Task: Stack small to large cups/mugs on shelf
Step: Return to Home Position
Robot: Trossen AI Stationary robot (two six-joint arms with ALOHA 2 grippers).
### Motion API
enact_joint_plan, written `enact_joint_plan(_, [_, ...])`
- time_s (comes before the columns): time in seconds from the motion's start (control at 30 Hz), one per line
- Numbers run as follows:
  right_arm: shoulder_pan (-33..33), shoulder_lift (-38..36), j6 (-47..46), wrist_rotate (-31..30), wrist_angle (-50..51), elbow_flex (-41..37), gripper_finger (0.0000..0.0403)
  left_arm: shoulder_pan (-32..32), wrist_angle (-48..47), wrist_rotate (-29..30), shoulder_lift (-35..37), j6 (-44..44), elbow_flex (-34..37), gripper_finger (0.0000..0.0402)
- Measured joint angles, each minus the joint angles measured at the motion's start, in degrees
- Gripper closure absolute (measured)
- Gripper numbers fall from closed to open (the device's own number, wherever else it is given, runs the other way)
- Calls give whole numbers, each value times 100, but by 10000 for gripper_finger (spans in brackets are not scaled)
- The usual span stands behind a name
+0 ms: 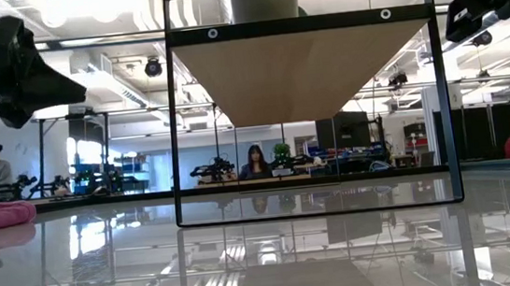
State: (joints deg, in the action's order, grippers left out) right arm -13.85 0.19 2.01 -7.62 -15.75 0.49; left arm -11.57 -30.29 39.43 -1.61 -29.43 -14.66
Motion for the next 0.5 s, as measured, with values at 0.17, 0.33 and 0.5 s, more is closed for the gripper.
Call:
enact_joint_plan(0.17, [0,43,-108,2,66,2,394,0,-340,4,1,-531,10,322])
enact_joint_plan(0.33, [0,74,-679,2,71,2,394,0,-570,-14,-18,-1222,194,322])
enact_joint_plan(0.5, [0,74,-1282,3,71,2,394,-2,-267,-138,-43,-1201,454,322])
